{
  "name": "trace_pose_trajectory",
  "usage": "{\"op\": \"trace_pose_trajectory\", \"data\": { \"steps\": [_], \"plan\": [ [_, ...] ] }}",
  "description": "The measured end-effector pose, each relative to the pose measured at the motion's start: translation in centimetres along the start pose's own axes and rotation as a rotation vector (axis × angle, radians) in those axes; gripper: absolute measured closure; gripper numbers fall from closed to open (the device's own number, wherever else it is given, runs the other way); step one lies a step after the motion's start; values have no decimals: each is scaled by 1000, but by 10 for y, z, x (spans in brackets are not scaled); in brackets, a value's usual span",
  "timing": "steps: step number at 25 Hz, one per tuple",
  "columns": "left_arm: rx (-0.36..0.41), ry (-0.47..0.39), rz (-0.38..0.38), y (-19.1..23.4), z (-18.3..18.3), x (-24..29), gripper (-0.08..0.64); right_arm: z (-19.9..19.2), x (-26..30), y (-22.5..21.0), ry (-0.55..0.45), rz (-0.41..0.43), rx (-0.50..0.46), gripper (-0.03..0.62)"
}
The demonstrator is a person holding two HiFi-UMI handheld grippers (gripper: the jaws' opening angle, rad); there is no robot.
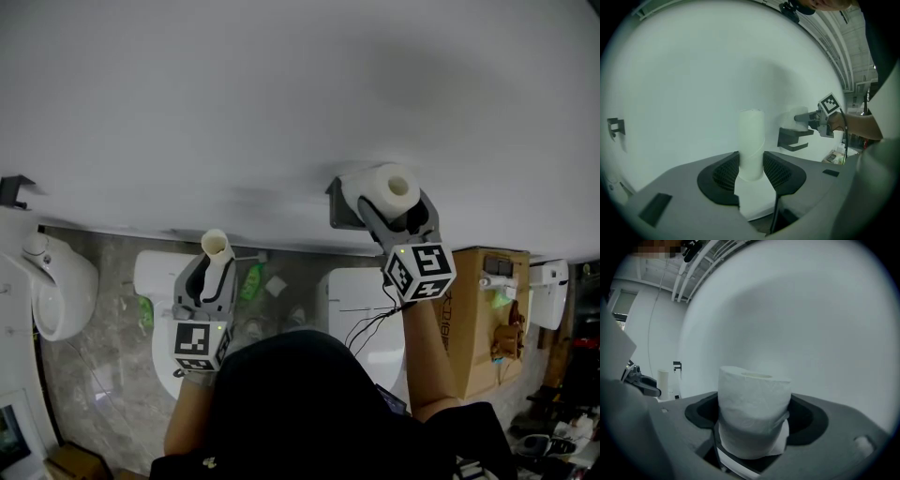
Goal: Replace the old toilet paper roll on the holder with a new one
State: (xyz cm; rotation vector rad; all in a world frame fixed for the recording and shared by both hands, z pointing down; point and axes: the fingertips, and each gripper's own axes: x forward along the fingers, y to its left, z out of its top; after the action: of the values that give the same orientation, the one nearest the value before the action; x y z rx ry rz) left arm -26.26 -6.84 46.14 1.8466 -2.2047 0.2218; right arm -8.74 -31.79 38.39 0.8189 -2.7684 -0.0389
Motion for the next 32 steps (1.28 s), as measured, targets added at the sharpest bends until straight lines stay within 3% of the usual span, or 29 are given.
{"op": "trace_pose_trajectory", "data": {
  "steps": [13,18,26,32],
  "plan": [
    [10,-1,-9,-3,-3,-4,385,-4,0,0,5,3,7,170],
    [7,1,-16,-6,0,-3,385,3,-9,-7,-20,-22,40,123],
    [39,-10,-76,-18,10,4,385,18,-39,-9,-75,-25,73,120],
    [67,-16,-166,-38,14,14,385,12,-74,-5,-101,-35,126,120]
  ]
}}
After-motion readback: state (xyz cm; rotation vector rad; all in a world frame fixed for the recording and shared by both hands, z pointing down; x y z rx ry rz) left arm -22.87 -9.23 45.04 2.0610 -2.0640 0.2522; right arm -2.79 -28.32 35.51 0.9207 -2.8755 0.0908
